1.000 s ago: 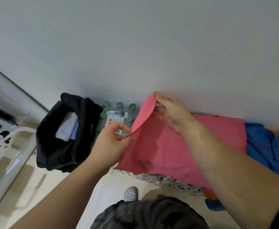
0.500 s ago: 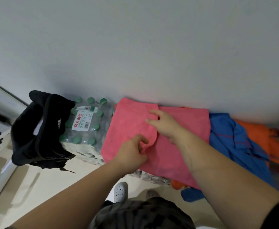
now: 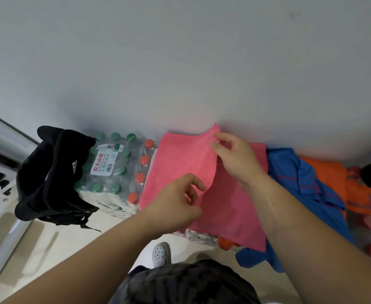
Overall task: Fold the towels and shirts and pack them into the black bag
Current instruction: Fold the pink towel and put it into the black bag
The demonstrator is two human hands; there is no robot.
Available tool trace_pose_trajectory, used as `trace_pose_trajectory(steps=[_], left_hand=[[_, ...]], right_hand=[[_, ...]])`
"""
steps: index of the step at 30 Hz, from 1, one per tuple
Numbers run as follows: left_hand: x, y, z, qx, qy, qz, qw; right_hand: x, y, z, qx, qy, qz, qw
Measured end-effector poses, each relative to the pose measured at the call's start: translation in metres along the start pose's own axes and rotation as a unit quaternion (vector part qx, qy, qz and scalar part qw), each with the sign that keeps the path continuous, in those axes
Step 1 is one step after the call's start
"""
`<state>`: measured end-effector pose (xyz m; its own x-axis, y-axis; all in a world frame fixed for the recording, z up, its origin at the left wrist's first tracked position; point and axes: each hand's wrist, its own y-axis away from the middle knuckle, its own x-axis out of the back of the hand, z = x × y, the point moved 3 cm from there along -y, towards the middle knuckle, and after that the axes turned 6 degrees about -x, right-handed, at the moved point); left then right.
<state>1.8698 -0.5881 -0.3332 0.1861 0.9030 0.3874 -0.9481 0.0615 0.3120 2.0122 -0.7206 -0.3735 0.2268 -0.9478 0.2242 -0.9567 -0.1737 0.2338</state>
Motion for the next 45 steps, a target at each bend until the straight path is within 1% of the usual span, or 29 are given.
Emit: trace_pose_trajectory(steps=[2, 4, 6, 8, 9, 11, 12, 14, 16, 17, 19, 21, 22, 24, 27, 30, 33, 36, 38, 40, 42, 45], left_hand=[[-0.019, -0.009, 0.0, -0.009, -0.022, -0.033, 0.999], [-0.038, -0.02, -0.007, -0.002, -0.038, -0.064, 0.997], [-0.056, -0.029, -0.017, 0.011, -0.057, -0.091, 0.994], [-0.068, -0.033, -0.028, 0.017, -0.078, -0.119, 0.99], [-0.072, -0.034, -0.033, 0.02, -0.078, -0.128, 0.989], [-0.071, -0.033, -0.038, 0.033, -0.045, -0.124, 0.991], [-0.067, -0.032, -0.038, 0.035, -0.024, -0.112, 0.993], [-0.052, -0.029, -0.037, 0.031, -0.013, -0.077, 0.996], [-0.028, -0.026, -0.039, 0.025, -0.023, -0.019, 0.999], [-0.014, -0.024, -0.043, 0.028, -0.033, 0.019, 0.999], [0.014, -0.02, -0.056, 0.055, -0.08, 0.118, 0.988], [0.039, -0.011, -0.07, 0.101, -0.127, 0.205, 0.965], [0.048, -0.006, -0.077, 0.124, -0.137, 0.23, 0.956], [0.06, 0.004, -0.089, 0.16, -0.147, 0.253, 0.943], [0.064, 0.015, -0.107, 0.196, -0.179, 0.246, 0.932], [0.062, 0.018, -0.123, 0.212, -0.213, 0.223, 0.927], [0.063, 0.016, -0.127, 0.207, -0.224, 0.225, 0.926], [0.064, 0.014, -0.128, 0.196, -0.207, 0.208, 0.936], [0.065, 0.015, -0.128, 0.178, -0.176, 0.189, 0.949], [0.066, 0.017, -0.125, 0.155, -0.114, 0.171, 0.966], [0.069, 0.018, -0.122, 0.141, -0.027, 0.15, 0.978], [0.078, 0.018, -0.129, 0.131, 0.075, 0.134, 0.979]], right_hand=[[0.016, 0.002, 0.01, -0.022, -0.003, 0.014, 1.0], [0.029, 0.004, 0.021, -0.04, 0.02, 0.025, 0.999], [0.039, 0.005, 0.032, -0.049, 0.079, 0.027, 0.995], [0.043, 0.005, 0.041, -0.054, 0.166, 0.015, 0.985], [0.042, 0.006, 0.044, -0.054, 0.21, 0.0, 0.976], [0.038, 0.008, 0.048, -0.061, 0.27, -0.032, 0.96], [0.035, 0.009, 0.05, -0.063, 0.293, -0.035, 0.953], [0.03, 0.012, 0.049, -0.043, 0.359, 0.002, 0.932], [0.02, 0.018, 0.042, 0.0, 0.413, 0.051, 0.909], [0.014, 0.021, 0.037, 0.019, 0.42, 0.059, 0.905], [-0.006, 0.023, 0.025, 0.059, 0.419, 0.036, 0.905], [-0.032, 0.019, 0.016, 0.1, 0.426, -0.031, 0.898], [-0.046, 0.016, 0.013, 0.113, 0.432, -0.068, 0.892], [-0.073, 0.01, 0.006, 0.121, 0.445, -0.128, 0.878], [-0.107, 0.001, -0.005, 0.122, 0.459, -0.177, 0.862], [-0.131, -0.012, -0.008, 0.089, 0.454, -0.191, 0.866], [-0.147, -0.021, -0.007, 0.057, 0.496, -0.186, 0.846], [-0.158, -0.025, -0.005, 0.053, 0.536, -0.159, 0.827], [-0.163, -0.024, -0.003, 0.058, 0.55, -0.122, 0.824], [-0.166, -0.023, -0.001, 0.059, 0.546, -0.09, 0.831], [-0.169, -0.021, 0.0, 0.058, 0.537, -0.065, 0.839], [-0.176, -0.018, -0.001, 0.044, 0.52, -0.042, 0.852]])
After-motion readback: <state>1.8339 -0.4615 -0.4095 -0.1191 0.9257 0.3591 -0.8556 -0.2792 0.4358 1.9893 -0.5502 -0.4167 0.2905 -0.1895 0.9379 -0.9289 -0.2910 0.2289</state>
